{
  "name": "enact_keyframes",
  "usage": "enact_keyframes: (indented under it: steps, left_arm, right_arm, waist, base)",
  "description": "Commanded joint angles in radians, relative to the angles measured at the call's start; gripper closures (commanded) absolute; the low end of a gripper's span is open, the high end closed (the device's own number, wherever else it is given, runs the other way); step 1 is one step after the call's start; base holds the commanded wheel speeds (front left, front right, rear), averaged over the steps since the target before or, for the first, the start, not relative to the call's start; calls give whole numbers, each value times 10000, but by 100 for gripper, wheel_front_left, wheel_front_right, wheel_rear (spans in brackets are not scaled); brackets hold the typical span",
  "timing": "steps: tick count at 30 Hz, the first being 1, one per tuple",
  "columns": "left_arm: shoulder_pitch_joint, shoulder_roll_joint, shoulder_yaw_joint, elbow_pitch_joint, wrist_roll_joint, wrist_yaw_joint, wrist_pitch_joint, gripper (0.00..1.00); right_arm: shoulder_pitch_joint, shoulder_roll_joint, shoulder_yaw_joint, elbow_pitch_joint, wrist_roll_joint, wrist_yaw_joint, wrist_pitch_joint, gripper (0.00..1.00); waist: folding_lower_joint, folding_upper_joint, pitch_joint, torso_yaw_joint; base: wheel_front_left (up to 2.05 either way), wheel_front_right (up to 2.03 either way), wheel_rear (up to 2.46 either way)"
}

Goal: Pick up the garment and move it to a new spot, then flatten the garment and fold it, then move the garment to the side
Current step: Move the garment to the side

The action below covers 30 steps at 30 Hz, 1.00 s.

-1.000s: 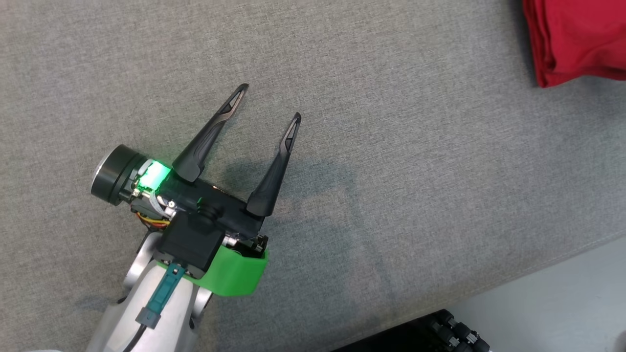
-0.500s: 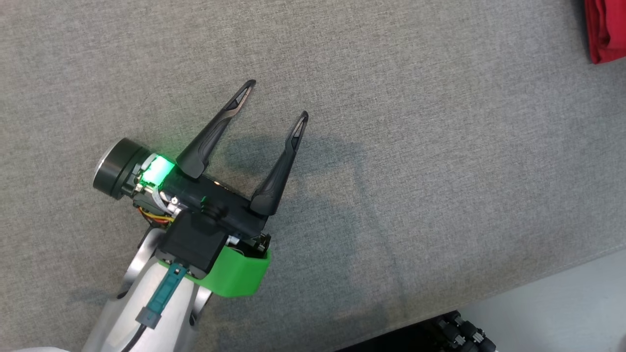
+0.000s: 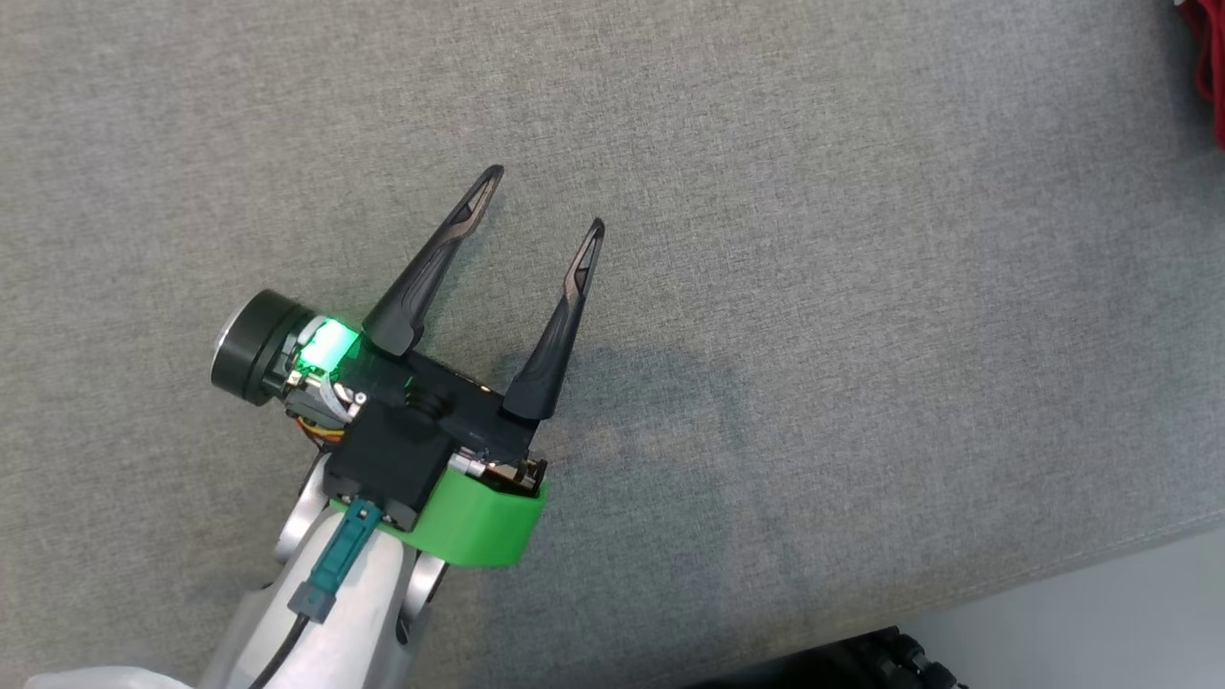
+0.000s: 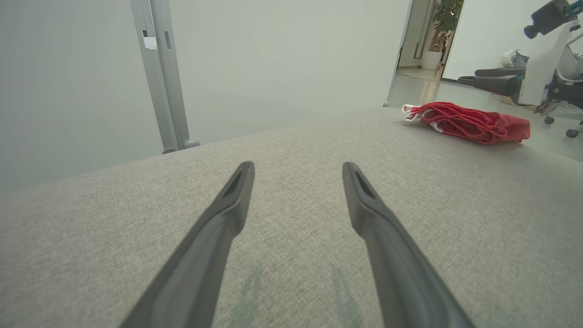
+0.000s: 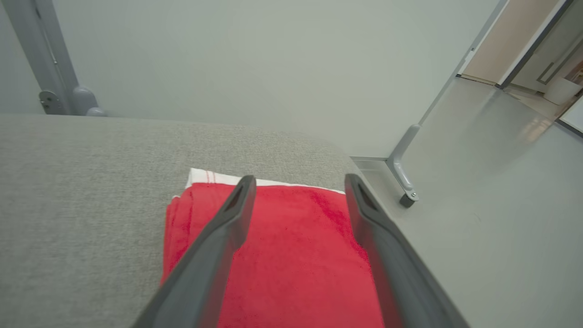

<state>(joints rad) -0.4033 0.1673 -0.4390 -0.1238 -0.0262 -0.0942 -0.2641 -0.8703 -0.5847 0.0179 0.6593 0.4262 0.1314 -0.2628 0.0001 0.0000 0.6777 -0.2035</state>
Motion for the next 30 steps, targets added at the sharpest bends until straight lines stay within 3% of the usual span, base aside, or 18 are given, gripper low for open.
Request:
enact_keyframes:
  steps: [1,7,12,15,24,30]
  left_arm:
    - [187,-81,59,98,-137,102,4,0]
    - [887,-439,706,870,-795,496,4,0]
    - [1737,-770,1802,1779,-1507,849,2,0]
    - [1993,-952,2290,2086,-1921,781,2,0]
    - [2802,-1155,2990,2411,-1932,711,4,0]
    - [3707,-1169,3012,2087,-1844,878,2,0]
  right_arm:
    - [331,151,-140,-291,-284,-14,-29,0]
    - [1753,1676,39,-1859,-956,-14,-29,0]
    - [2988,2629,897,-2842,-1038,-14,-29,0]
    - [3454,3134,932,-3058,-1274,-14,-29,0]
    - [5448,4122,1258,-4138,-2382,-14,-30,0]
    - [6786,4703,776,-4754,-3289,-14,-30,0]
  waist:
    - [-1,0,-546,428]
    - [-1,0,-1470,965]
    - [-1,0,-2556,1352]
    - [-1,0,-3162,1537]
    - [-1,0,-5142,2154]
    - [-1,0,-6183,2336]
  base:
    - [0,0,0]
    - [0,0,0]
    - [0,0,0]
    - [0,0,0]
    - [0,0,0]
    - [0,0,0]
